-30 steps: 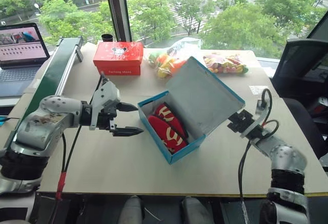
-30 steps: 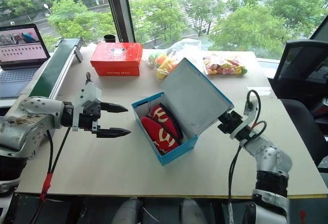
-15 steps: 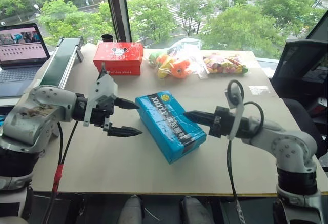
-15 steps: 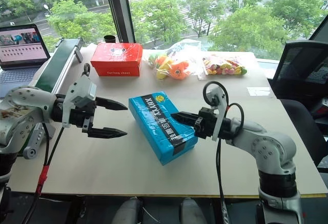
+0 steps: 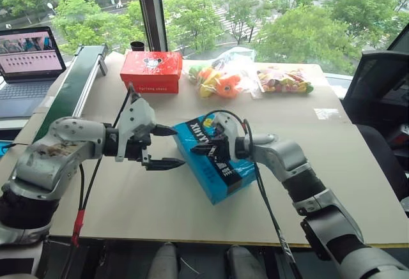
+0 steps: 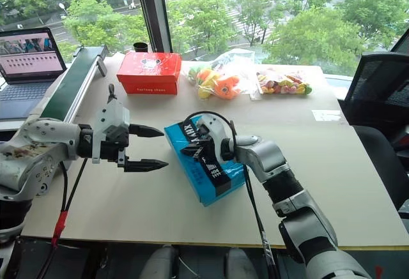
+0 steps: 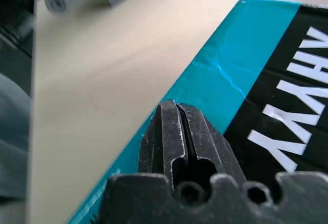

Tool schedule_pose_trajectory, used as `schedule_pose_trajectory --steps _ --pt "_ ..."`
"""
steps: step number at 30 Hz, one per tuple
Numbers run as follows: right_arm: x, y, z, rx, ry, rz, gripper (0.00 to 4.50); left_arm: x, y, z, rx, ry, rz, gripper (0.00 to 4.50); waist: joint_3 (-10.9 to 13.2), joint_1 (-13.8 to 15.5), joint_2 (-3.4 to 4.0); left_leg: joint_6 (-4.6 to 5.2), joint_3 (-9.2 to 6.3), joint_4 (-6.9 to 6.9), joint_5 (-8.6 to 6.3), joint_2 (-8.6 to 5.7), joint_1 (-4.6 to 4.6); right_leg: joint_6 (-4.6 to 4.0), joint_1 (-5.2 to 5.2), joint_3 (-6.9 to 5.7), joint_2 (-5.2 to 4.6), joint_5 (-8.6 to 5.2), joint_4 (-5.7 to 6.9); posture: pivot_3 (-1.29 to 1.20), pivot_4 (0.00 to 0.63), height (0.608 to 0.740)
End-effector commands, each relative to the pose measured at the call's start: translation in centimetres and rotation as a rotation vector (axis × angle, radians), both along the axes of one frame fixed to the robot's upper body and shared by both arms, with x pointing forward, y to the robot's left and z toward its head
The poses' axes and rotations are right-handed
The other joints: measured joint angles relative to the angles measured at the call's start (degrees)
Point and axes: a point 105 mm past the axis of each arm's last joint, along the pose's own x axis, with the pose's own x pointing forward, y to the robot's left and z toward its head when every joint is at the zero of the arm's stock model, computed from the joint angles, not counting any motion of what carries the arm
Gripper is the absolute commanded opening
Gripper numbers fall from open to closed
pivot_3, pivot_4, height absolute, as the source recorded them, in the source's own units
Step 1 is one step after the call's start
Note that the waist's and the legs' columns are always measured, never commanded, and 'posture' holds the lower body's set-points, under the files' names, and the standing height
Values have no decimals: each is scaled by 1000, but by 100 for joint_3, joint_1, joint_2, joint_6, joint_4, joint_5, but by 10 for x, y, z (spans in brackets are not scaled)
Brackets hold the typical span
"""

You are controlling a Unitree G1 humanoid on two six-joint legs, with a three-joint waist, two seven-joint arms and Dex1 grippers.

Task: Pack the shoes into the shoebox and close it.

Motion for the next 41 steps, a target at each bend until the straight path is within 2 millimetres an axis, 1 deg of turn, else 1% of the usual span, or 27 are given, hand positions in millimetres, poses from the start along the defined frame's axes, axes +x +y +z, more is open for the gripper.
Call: schedule_pose_trajectory --steps 1,2,3,5,7,8,9,10,11,12,14,15,16,18,20,22,24,26,27,28,30,32,33,35,37,40,41 --pt "-8 -31 -53 -197 39 -29 65 8 -10 14 -77 -115 58 4500 -23 58 -14 0 2 1 0 0 12 12 9 1 -1 -7 -1 0 150 739" --pt "-8 -30 -51 -178 40 -30 65 9 -11 15 -90 -117 61 4500 -31 75 -27 0 2 1 0 0 22 37 18 0 0 -22 0 0 150 739" --pt "-8 -29 -44 -139 42 -34 65 10 -13 16 -105 -130 64 4500 -34 83 -29 0 1 1 0 2 31 38 28 0 1 -22 0 0 150 739" --pt "-6 -33 4 76 40 -78 65 13 -15 20 -172 -150 93 4500 -34 118 -28 -1 1 1 0 1 42 37 40 2 0 -22 0 0 150 739" --pt "-8 -44 38 201 32 -104 65 15 -15 17 -198 -146 118 4500 -31 137 -30 -1 0 3 0 1 38 32 42 1 -1 -18 -1 0 150 739" --pt "-8 -54 48 223 20 -122 65 14 -14 13 -192 -139 124 4500 -29 128 -30 -1 1 4 0 1 30 19 33 2 -1 -10 0 0 150 739" --pt "-7 -76 64 254 -14 -180 65 11 -13 3 -182 -116 132 4500 -27 116 -27 -1 1 5 0 1 15 -5 17 3 -1 5 1 0 150 739" --pt "-7 -96 73 258 -41 -230 65 8 -12 -4 -175 -97 138 4500 -25 113 -23 0 2 5 0 0 2 -6 1 5 -1 6 3 0 150 739" --pt "-7 -111 76 233 -84 -269 304 6 -12 -8 -174 -82 139 4500 -25 114 -22 0 1 3 0 0 -8 -6 -7 5 -2 6 2 0 150 739" --pt "-9 -122 76 205 -113 -293 591 5 -11 -11 -177 -72 142 4500 -25 122 -23 0 1 -2 0 0 -10 -6 -10 4 -2 6 0 0 150 739" --pt "-14 -148 67 153 -109 -349 1109 6 -9 -14 -189 -77 166 4500 -24 131 -25 6 -1 -10 -4 0 -12 -7 -9 -1 -2 4 -6 0 150 739" --pt "-15 -162 62 137 -113 -391 1450 7 -8 -15 -193 -94 180 4500 -25 121 -26 7 -1 -12 -5 0 -13 -8 -10 -1 -1 3 -10 0 150 739" --pt "-14 -176 57 117 -122 -445 1952 10 -5 -17 -199 -115 206 4500 -24 115 -27 8 -1 -9 -6 1 -12 -8 -8 -1 0 3 -10 0 150 739" --pt "-13 -203 48 110 -137 -551 2560 15 7 -32 -158 -129 271 4500 -25 72 -26 8 5 -2 -5 -1 -11 -7 -7 8 -2 3 -8 0 150 739" --pt "-12 -230 36 81 -172 -668 3294 18 22 -42 -179 -132 348 4500 -25 39 -25 8 11 -1 -5 -1 -2 -7 -4 16 -1 4 -7 0 150 739" --pt "-12 -247 25 72 -202 -753 3975 22 34 -50 -191 -154 427 4500 -25 34 -24 8 11 -1 -5 -1 2 -7 -4 18 -1 4 -4 0 150 739" --pt "-13 -256 16 84 -223 -813 4475 22 43 -62 -195 -154 492 4500 -25 24 -24 8 11 -1 -5 0 1 -7 -5 17 0 4 -4 0 150 739" --pt "-13 -267 6 154 -269 -940 4475 23 49 -82 -175 -182 580 4500 -26 16 -24 8 11 -4 -5 0 2 -7 -3 17 -1 4 -7 0 150 739" --pt "-14 -270 1 210 -271 -999 4475 20 47 -91 -142 -217 585 4500 -26 12 -24 8 11 -3 -5 0 4 -7 1 17 -1 4 -7 0 150 739" --pt "-17 -268 -9 231 -278 -1030 4475 15 42 -101 -137 -225 590 4500 -27 14 -24 8 11 -3 -5 -1 3 -7 0 18 -2 4 -7 0 150 739" --pt "-23 -258 -30 198 -309 -1052 4475 14 39 -114 -185 -223 680 4500 -29 24 -21 7 11 -7 -6 -2 3 -7 2 18 -4 4 -7 0 150 739" --pt "-26 -252 -39 217 -319 -1074 4475 14 41 -120 -205 -242 741 4500 -29 75 -21 7 11 -9 -5 -7 0 -6 0 16 -10 3 -8 0 150 739" --pt "-30 -248 -46 200 -330 -1085 4475 12 41 -128 -220 -237 778 4500 -30 81 -18 7 11 -5 -5 -6 0 -6 -1 16 -9 4 -5 0 150 739" --pt "-36 -246 -56 173 -350 -1125 4475 8 41 -140 -257 -208 848 4500 -36 83 -8 7 11 -4 -5 -6 5 -7 0 17 -8 5 -2 0 150 739" --pt "-40 -242 -63 162 -357 -1132 4475 6 40 -148 -258 -207 879 4500 -43 87 3 6 13 -4 -5 -6 10 -6 5 18 -9 5 -4 0 150 739" --pt "-42 -236 -66 155 -365 -1117 4475 8 43 -155 -273 -193 931 4500 -44 85 6 6 14 -5 -5 -5 17 -5 7 19 -6 4 -3 0 150 739" --pt "-42 -235 -66 151 -367 -1114 4475 6 40 -158 -296 -144 908 4500 -44 85 6 6 13 -6 -5 -5 19 -5 8 20 -5 4 -3 0 150 739"
